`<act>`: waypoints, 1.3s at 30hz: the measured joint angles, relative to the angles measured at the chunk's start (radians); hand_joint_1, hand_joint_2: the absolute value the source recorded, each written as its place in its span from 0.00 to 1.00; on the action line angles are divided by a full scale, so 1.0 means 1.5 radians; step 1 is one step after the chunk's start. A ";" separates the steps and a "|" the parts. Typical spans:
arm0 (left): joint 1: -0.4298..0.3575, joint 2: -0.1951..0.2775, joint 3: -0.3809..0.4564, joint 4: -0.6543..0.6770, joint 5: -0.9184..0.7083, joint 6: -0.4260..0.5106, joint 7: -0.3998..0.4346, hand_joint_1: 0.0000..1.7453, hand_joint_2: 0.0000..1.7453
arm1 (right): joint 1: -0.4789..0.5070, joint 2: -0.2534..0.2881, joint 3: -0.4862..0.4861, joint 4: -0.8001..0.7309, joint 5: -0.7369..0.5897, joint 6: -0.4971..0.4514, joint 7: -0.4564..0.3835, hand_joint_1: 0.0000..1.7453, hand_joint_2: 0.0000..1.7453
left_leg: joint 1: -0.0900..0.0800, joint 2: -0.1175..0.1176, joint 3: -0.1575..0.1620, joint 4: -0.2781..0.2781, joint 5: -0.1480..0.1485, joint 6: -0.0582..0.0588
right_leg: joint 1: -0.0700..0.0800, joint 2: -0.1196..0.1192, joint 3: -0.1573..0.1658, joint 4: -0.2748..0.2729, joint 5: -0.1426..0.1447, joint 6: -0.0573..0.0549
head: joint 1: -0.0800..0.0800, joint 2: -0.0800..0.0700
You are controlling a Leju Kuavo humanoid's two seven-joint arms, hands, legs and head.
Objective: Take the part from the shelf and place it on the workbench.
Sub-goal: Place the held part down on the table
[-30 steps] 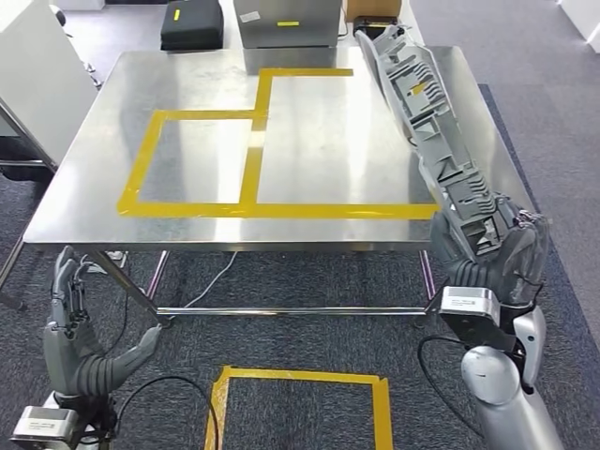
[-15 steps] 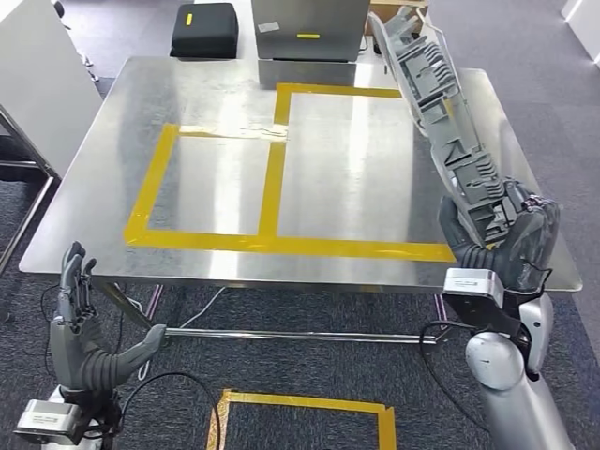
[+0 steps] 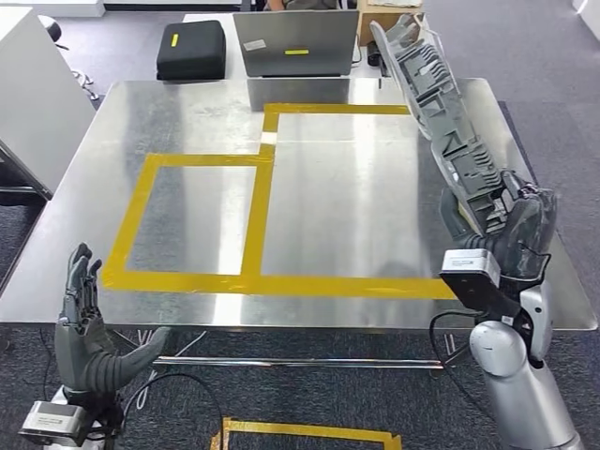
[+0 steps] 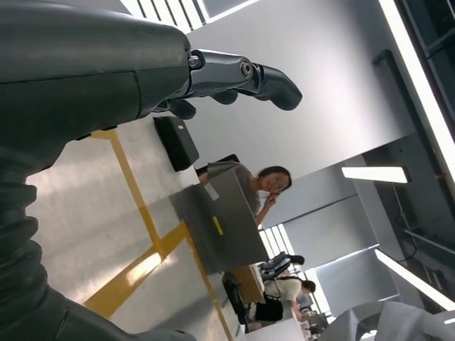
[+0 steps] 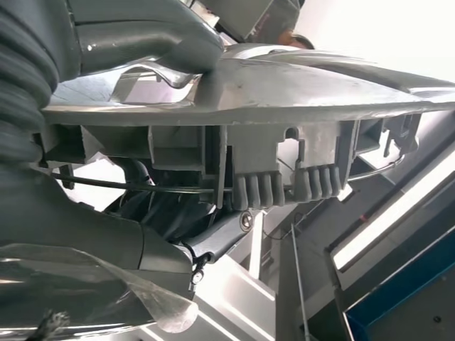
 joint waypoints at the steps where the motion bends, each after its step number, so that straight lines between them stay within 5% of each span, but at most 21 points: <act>1: 0.000 0.000 0.000 0.000 0.000 0.000 0.000 0.00 1.00 | -0.001 -0.001 0.000 0.004 0.003 0.001 0.002 1.00 1.00 | 0.000 0.000 -0.006 -0.016 0.003 0.001 | 0.000 0.001 0.009 0.000 -0.007 0.000 | 0.000 0.000; 2: 0.000 0.001 0.000 0.000 0.000 0.000 0.000 0.00 1.00 | -0.003 -0.001 0.000 0.007 0.005 0.002 0.004 1.00 1.00 | 0.000 0.000 -0.005 -0.048 0.028 0.003 | 0.000 0.002 0.018 0.000 -0.014 0.001 | 0.000 0.000; 4: 0.000 0.001 0.000 0.001 0.000 0.000 0.000 0.00 1.00 | -0.010 -0.002 0.000 0.014 0.010 0.003 0.008 1.00 1.00 | -0.002 0.000 0.003 -0.129 0.113 0.011 | 0.001 0.004 0.029 0.002 -0.026 0.004 | 0.000 0.000; 6: 0.000 0.002 -0.001 0.001 0.000 0.000 -0.001 0.00 1.00 | -0.020 -0.004 0.000 0.021 0.016 0.006 0.012 1.00 1.00 | -0.005 0.000 0.007 -0.171 0.163 0.016 | 0.002 0.006 0.030 0.005 -0.036 0.012 | -0.001 0.000; 20: -0.002 0.002 -0.007 0.002 0.013 -0.018 -0.002 0.00 1.00 | -0.054 -0.019 -0.001 0.081 0.045 0.027 0.044 1.00 1.00 | -0.009 -0.005 0.001 -0.174 0.169 0.025 | 0.000 0.002 0.029 -0.007 -0.038 0.024 | -0.001 0.000; 34: -0.015 0.002 -0.012 0.002 0.013 -0.030 -0.001 0.00 1.00 | -0.096 -0.030 0.004 0.145 0.080 0.068 0.085 1.00 1.00 | -0.008 -0.005 0.002 -0.174 0.173 0.024 | 0.002 0.001 0.028 -0.003 -0.037 0.026 | -0.001 0.000; 38: -0.017 0.002 -0.013 0.002 0.012 -0.037 -0.001 0.00 1.00 | -0.119 -0.034 0.009 0.168 0.085 0.084 0.098 0.00 0.00 | -0.008 -0.005 0.002 -0.174 0.173 0.024 | 0.002 0.001 0.028 -0.003 -0.037 0.026 | -0.001 0.000; 39: -0.017 0.002 -0.013 0.002 0.011 -0.038 -0.001 0.00 1.00 | -0.125 -0.035 0.010 0.174 0.086 0.087 0.101 0.00 0.00 | -0.008 -0.005 0.002 -0.174 0.173 0.024 | 0.002 0.001 0.028 -0.003 -0.037 0.026 | -0.001 0.000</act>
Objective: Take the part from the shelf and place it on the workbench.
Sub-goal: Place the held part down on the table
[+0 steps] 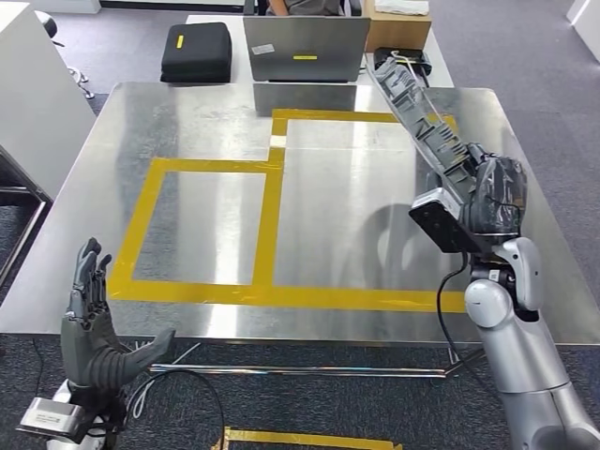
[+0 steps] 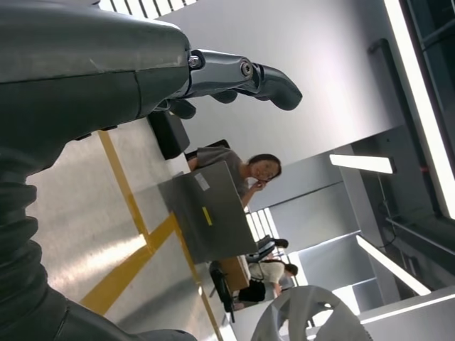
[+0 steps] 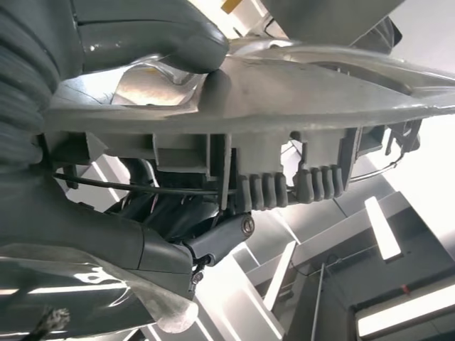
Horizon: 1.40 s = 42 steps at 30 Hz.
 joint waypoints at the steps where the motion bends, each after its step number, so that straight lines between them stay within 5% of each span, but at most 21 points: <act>1: 0.000 0.000 -0.001 0.000 -0.001 -0.001 0.000 0.00 1.00 | -0.006 -0.001 0.001 0.005 0.001 0.003 0.003 0.00 0.00 | 0.000 0.000 0.000 0.000 0.000 0.000 | 0.000 0.000 0.000 0.000 0.000 0.000 | 0.000 0.000; 5: 0.000 0.000 -0.003 0.001 0.007 -0.008 0.000 0.00 1.00 | -0.022 -0.005 0.005 0.020 0.002 0.012 0.014 0.00 0.00 | 0.000 0.000 0.000 0.000 0.000 0.000 | 0.000 0.000 0.000 0.000 0.000 0.000 | 0.000 0.000; 9: -0.001 -0.001 -0.003 0.001 0.013 -0.010 -0.001 0.00 0.00 | -0.032 -0.005 0.010 0.027 -0.001 0.014 0.017 0.00 0.00 | 0.000 0.000 0.000 0.000 0.000 0.000 | 0.000 0.000 0.000 0.000 0.000 0.000 | 0.000 0.000; 35: 0.003 -0.002 -0.002 0.002 -0.001 -0.008 -0.002 0.00 0.00 | -0.027 -0.031 0.004 0.035 -0.043 0.059 0.056 0.00 0.00 | 0.000 0.000 0.002 0.000 0.000 0.000 | 0.000 0.000 0.001 0.000 0.000 0.000 | 0.000 0.000; 42: 0.003 -0.004 -0.002 0.002 -0.002 -0.011 -0.002 0.00 0.00 | 0.002 -0.033 -0.016 0.018 -0.071 0.017 0.016 0.00 0.00 | 0.000 0.000 0.002 0.000 0.000 0.000 | 0.000 0.000 0.001 0.000 0.000 0.000 | 0.000 0.000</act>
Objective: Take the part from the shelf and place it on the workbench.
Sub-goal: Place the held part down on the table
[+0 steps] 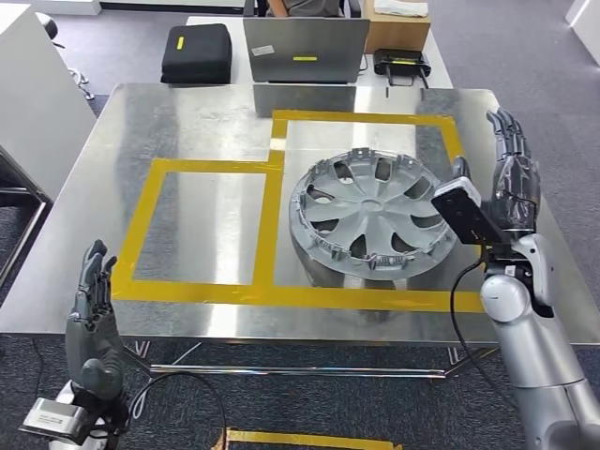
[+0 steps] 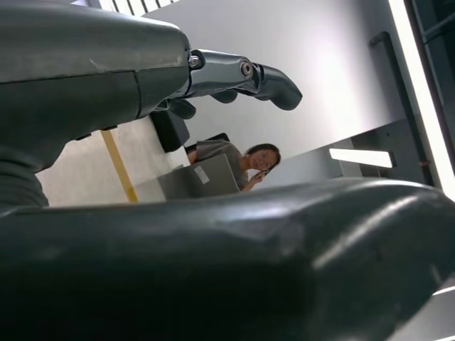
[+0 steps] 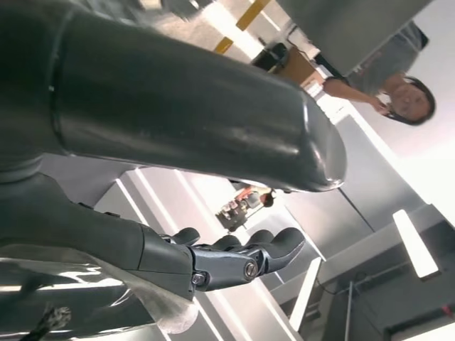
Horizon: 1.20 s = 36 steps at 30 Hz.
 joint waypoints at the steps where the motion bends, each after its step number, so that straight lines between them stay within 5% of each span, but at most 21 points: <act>1: 0.000 0.000 0.000 0.000 0.000 0.000 0.000 0.00 0.00 | 0.006 0.000 -0.001 -0.007 -0.009 -0.005 -0.011 0.00 0.00 | 0.000 0.000 0.000 0.000 0.000 0.000 | 0.000 0.000 0.000 0.000 0.000 0.000 | 0.000 0.000; 15: 0.016 -0.004 0.011 0.005 -0.002 0.030 0.000 0.00 0.00 | 0.173 0.082 0.012 -0.196 -0.278 0.043 -0.143 0.00 0.00 | 0.001 0.000 0.000 0.000 -0.001 -0.001 | 0.001 -0.001 -0.001 0.000 -0.002 -0.002 | 0.000 0.000; 30: 0.021 -0.010 0.017 0.005 -0.018 0.067 0.000 0.00 0.00 | 0.344 0.152 0.123 -0.293 -0.272 0.037 -0.201 0.00 0.00 | 0.001 0.000 0.005 0.000 -0.005 -0.003 | 0.001 -0.002 -0.002 0.000 -0.006 -0.004 | 0.000 0.000; 36: 0.020 -0.010 0.017 0.005 -0.019 0.079 0.000 0.00 0.00 | 0.370 0.156 0.138 -0.294 -0.300 0.034 -0.209 0.00 0.00 | 0.004 0.002 0.021 -0.017 -0.004 0.011 | 0.000 -0.001 0.004 0.006 -0.018 0.004 | 0.000 0.000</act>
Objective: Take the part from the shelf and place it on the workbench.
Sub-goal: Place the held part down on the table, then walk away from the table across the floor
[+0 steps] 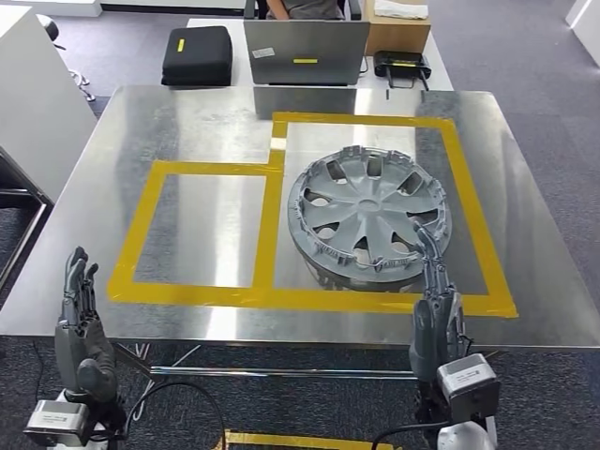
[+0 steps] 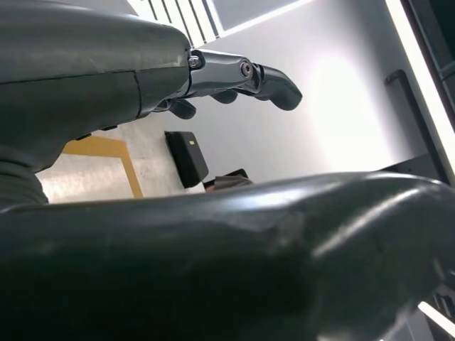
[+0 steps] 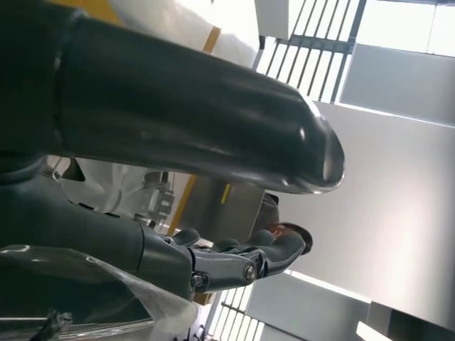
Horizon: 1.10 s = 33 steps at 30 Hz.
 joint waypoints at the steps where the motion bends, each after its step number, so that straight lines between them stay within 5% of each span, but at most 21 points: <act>1: 0.000 -0.001 0.000 0.000 0.000 0.002 0.000 0.00 0.00 | 0.002 0.000 0.001 0.000 -0.003 0.000 -0.001 0.00 0.00 | 0.003 0.001 0.005 -0.007 0.003 0.002 | 0.000 0.000 -0.008 0.024 -0.017 0.001 | 0.001 0.000; 3: -0.001 -0.002 0.001 0.000 -0.001 0.006 0.001 0.00 0.00 | 0.006 0.000 0.003 0.001 -0.006 0.000 -0.001 0.00 0.00 | 0.004 0.003 0.009 -0.011 0.004 0.004 | -0.003 0.000 -0.044 0.103 -0.063 0.005 | 0.002 0.000; 5: 0.000 -0.002 0.001 0.000 -0.001 0.008 0.001 0.00 0.00 | 0.011 0.000 0.005 0.002 -0.008 0.000 -0.001 0.00 0.00 | 0.005 0.004 0.007 -0.011 0.005 0.002 | -0.007 -0.001 -0.073 0.158 -0.081 0.011 | 0.003 0.000; 6: 0.000 -0.003 0.001 0.000 -0.001 0.009 0.001 0.00 0.00 | 0.013 0.000 0.006 0.002 -0.008 0.000 -0.001 0.00 0.00 | 0.006 0.004 0.005 -0.011 0.006 0.000 | -0.010 -0.001 -0.071 0.152 -0.072 0.013 | 0.003 0.000; 9: 0.001 -0.003 0.002 0.000 0.000 0.011 0.001 0.00 0.00 | 0.015 0.000 0.009 0.003 -0.009 -0.001 0.000 0.00 0.00 | 0.009 0.003 0.003 -0.003 0.007 -0.014 | -0.017 -0.004 -0.012 0.032 -0.008 0.020 | 0.005 0.000; 11: 0.001 -0.003 0.002 0.000 0.002 0.012 0.002 0.00 0.00 | 0.016 0.000 0.012 0.004 -0.011 -0.002 0.000 0.00 0.00 | 0.008 0.002 0.004 0.002 0.005 -0.026 | -0.016 -0.004 0.007 -0.006 0.010 0.013 | 0.003 0.000; 15: 0.001 -0.003 0.002 0.000 0.003 0.014 0.002 0.00 0.00 | 0.017 0.000 0.014 0.004 -0.013 -0.004 0.000 0.00 0.00 | 0.013 0.003 0.004 0.011 -0.004 -0.041 | -0.012 -0.004 0.007 -0.002 0.020 -0.015 | -0.002 0.000; 18: 0.002 -0.003 0.003 0.000 0.004 0.015 0.003 0.00 0.00 | 0.017 0.000 0.016 0.004 -0.014 -0.004 0.000 0.00 0.00 | 0.014 0.005 -0.032 0.118 -0.080 -0.045 | -0.009 -0.008 0.001 -0.002 0.029 -0.027 | -0.005 0.000; 20: 0.002 -0.002 0.003 0.000 0.005 0.016 0.003 0.00 0.00 | 0.017 0.000 0.018 0.004 -0.015 -0.005 0.000 0.00 0.00 | 0.013 0.005 -0.053 0.193 -0.117 -0.043 | -0.005 -0.009 -0.007 -0.001 0.032 -0.029 | -0.005 0.000; 21: 0.002 -0.002 0.003 0.000 0.006 0.016 0.003 0.00 0.00 | 0.017 0.000 0.018 0.004 -0.016 -0.006 0.001 0.00 0.00 | 0.012 0.005 -0.047 0.196 -0.116 -0.040 | -0.003 -0.009 -0.009 0.000 0.034 -0.029 | -0.005 0.000; 24: 0.002 -0.002 0.003 0.000 0.006 0.018 0.003 0.00 0.00 | 0.017 0.000 0.018 0.004 -0.016 -0.007 0.001 0.00 0.00 | 0.004 0.005 0.030 0.080 -0.071 -0.022 | 0.002 -0.008 -0.010 0.000 0.036 -0.029 | -0.004 0.000; 26: 0.001 -0.002 0.003 0.000 0.006 0.019 0.003 0.00 0.00 | 0.017 0.000 0.019 0.004 -0.016 -0.007 0.001 0.00 0.00 | -0.002 0.005 0.063 0.018 -0.059 -0.012 | 0.003 -0.008 -0.013 0.001 0.038 -0.024 | -0.004 0.000; 30: 0.001 -0.003 0.003 0.000 0.007 0.020 0.003 0.00 0.00 | 0.016 0.000 0.019 0.004 -0.016 -0.008 0.001 0.00 0.00 | -0.003 0.006 0.063 0.001 -0.051 -0.004 | 0.001 -0.008 -0.021 0.005 0.034 -0.011 | -0.003 0.000; 33: 0.001 -0.003 0.003 0.000 0.007 0.020 0.003 0.00 0.00 | 0.017 0.000 0.019 0.004 -0.016 -0.008 0.001 0.00 0.00 | 0.000 0.009 0.055 -0.005 -0.040 0.004 | 0.000 -0.006 -0.061 0.093 -0.027 -0.003 | -0.001 0.000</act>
